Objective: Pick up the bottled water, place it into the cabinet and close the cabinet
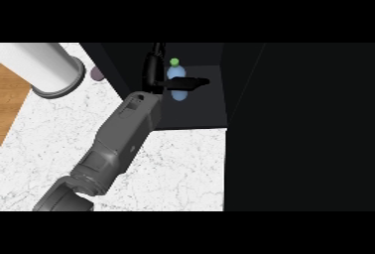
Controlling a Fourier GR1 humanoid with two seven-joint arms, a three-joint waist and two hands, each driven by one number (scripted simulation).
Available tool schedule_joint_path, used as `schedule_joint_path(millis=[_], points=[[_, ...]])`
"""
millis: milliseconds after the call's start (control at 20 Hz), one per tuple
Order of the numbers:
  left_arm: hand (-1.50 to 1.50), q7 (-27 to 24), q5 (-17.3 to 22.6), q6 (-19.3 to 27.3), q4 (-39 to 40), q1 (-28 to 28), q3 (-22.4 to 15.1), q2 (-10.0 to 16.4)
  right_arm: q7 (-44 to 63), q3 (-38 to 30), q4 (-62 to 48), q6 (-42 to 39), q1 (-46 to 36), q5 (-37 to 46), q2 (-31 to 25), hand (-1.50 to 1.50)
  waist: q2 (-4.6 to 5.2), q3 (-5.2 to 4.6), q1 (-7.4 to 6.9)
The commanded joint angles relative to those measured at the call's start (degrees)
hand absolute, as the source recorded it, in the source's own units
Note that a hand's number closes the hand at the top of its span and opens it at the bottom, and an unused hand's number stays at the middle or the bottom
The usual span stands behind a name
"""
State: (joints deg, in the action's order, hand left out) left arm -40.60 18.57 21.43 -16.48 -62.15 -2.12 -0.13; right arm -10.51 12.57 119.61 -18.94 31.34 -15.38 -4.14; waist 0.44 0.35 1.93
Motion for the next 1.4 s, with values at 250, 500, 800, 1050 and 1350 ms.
schedule_joint_path(millis=[250,500,800,1050,1350], points=[[-1.50,-1.32,2.77,-6.47,-10.61,12.01,-2.23,1.99,1.62,0.27,2.60,2.43,1.70,0.47,0.67,-1.50,-1.22,-0.36,-3.67],[-1.50,4.85,4.50,-6.76,-21.59,17.20,-6.62,0.54,0.32,1.51,1.93,3.30,2.91,2.39,1.68,-1.50,-1.73,-0.31,-4.59],[-1.50,11.14,6.63,-3.48,-37.77,25.18,-11.83,0.13,1.34,1.78,5.76,3.06,5.91,1.47,0.52,-1.50,-1.78,-0.31,-4.56],[-1.50,14.96,6.66,-4.08,-54.74,37.49,-16.00,4.34,2.70,2.78,5.03,4.18,4.06,2.55,1.18,-1.50,-1.58,-0.33,-5.26],[-1.50,22.79,2.48,3.68,-79.46,53.24,-27.00,4.25,2.19,4.58,6.46,3.62,5.02,3.54,0.75,-1.50,-1.23,-0.31,-3.75]])
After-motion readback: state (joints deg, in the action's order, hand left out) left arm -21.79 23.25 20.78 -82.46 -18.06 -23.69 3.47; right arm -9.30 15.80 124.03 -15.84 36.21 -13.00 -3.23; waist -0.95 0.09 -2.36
